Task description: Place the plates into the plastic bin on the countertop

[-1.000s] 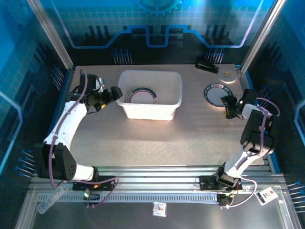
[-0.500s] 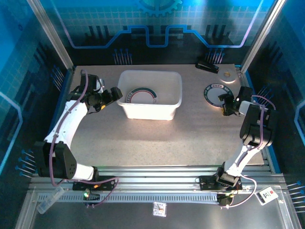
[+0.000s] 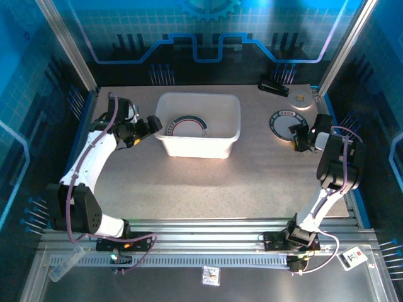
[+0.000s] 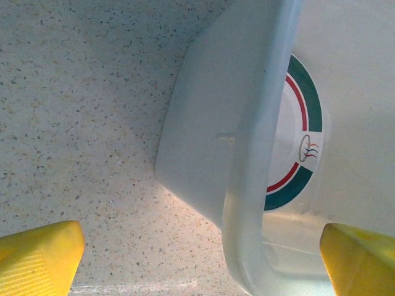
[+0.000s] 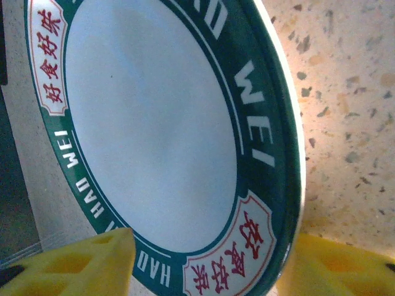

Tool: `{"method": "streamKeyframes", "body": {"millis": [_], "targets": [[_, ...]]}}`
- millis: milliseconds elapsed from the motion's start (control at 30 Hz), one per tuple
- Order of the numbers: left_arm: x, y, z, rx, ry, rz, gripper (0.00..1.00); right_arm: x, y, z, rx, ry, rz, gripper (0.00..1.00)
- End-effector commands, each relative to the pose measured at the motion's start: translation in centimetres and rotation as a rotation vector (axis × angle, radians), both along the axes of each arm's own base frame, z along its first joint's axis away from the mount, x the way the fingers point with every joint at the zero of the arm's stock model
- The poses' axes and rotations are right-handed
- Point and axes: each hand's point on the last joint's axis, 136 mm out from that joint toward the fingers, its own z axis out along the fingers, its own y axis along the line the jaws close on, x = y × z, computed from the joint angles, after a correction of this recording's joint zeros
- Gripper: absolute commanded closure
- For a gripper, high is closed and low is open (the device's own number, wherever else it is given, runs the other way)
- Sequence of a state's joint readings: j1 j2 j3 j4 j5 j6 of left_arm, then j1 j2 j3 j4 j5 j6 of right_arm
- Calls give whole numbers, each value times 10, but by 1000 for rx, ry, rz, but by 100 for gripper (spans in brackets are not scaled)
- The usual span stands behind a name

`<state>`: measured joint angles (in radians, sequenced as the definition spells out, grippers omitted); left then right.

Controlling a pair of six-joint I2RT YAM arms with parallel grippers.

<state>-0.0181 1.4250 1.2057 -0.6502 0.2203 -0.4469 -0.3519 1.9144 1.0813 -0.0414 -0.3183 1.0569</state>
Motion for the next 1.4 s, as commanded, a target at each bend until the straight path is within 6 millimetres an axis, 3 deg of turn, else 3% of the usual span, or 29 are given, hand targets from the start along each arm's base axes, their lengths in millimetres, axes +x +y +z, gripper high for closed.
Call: {"method": "streamKeyframes", "body": {"millis": [0,433,667,833,1100,1367], "targets": [[3,0,8,5,-4,12,1,5,2,-19,-10,16,-10,46],[4,-2,14,0,-21,0,1,-19,17,-33,56,21,-8,79],[-1,-3,23,-1,-58,-6,1,-25,22,-23,64,-5,-4,92],[-5,-3,25,-2,-71,-16,1,-35,28,2,53,-62,6,97],[-12,-3,37,7,-111,-32,1,-35,47,72,47,-230,73,100],[-21,-5,42,-2,-137,-40,1,-59,77,136,-38,-323,203,100]]}}
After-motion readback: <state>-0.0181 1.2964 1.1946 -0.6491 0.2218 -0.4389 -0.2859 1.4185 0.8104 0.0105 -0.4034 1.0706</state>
